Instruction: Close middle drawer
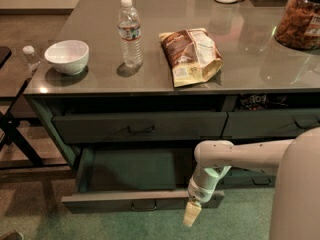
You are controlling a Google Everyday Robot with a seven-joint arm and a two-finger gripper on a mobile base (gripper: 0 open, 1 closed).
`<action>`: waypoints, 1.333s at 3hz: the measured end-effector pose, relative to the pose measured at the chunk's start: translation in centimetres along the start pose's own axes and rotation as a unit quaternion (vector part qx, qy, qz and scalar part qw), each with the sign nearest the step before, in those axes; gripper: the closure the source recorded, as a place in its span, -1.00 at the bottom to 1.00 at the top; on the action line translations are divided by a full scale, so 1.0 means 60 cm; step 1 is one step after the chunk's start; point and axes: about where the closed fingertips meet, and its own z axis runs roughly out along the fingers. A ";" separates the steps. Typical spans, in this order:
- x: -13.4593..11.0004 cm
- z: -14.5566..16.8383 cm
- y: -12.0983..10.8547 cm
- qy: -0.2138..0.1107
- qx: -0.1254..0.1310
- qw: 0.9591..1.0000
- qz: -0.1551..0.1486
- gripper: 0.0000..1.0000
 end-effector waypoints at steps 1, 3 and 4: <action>0.000 0.000 0.000 0.000 0.000 1.000 0.000 -1.00; 0.000 0.000 0.000 0.000 0.000 1.000 0.000 -0.71; 0.000 0.000 0.000 0.000 0.000 1.000 0.000 -0.26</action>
Offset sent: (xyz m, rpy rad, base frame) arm 0.0000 0.0000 0.0000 0.0000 0.0001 0.0000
